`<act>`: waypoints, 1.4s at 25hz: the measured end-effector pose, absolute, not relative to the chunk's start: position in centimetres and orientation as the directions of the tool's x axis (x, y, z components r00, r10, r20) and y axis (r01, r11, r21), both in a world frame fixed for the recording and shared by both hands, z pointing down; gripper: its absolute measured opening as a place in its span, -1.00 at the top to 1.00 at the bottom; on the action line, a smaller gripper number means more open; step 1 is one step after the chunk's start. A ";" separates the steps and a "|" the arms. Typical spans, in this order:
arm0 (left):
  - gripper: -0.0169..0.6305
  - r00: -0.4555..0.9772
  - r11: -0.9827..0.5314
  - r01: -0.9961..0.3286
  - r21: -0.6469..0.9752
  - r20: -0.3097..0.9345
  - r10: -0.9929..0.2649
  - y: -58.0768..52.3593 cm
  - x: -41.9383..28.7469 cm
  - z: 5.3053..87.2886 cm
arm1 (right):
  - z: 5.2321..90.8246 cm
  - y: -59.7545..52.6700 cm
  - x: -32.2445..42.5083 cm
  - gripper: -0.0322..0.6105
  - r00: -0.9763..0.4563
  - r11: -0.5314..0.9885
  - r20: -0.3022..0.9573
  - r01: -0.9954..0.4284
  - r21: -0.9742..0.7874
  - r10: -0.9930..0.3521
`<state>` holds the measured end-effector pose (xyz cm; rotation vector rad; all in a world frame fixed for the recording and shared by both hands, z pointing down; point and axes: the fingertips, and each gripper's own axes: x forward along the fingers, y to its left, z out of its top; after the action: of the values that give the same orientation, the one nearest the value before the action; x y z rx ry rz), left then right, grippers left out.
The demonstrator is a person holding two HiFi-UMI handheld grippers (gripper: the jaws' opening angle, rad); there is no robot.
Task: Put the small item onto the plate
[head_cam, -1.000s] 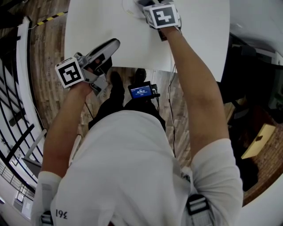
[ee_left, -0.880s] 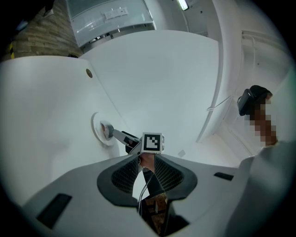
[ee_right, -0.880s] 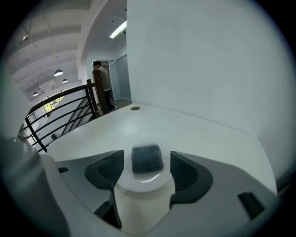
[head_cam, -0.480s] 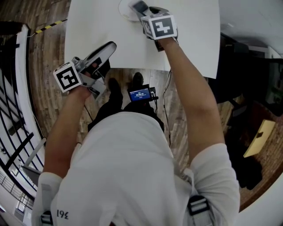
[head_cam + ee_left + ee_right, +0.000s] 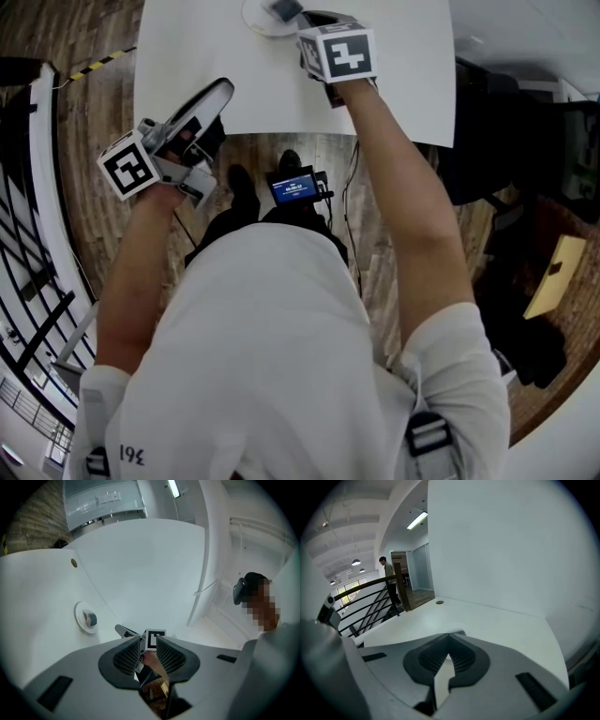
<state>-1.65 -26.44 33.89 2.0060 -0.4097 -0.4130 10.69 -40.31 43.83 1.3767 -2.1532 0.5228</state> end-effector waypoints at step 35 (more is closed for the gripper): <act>0.65 0.877 -0.545 0.041 0.838 -0.292 -0.382 -20.6 -4.0 25.2 | 32.2 -26.7 10.4 0.89 -0.441 0.372 0.389 -0.896 -0.242 -0.809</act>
<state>-3.99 -20.59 25.19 2.0839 -0.2468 -0.5570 10.35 -26.74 32.22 1.5310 -2.4255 0.6253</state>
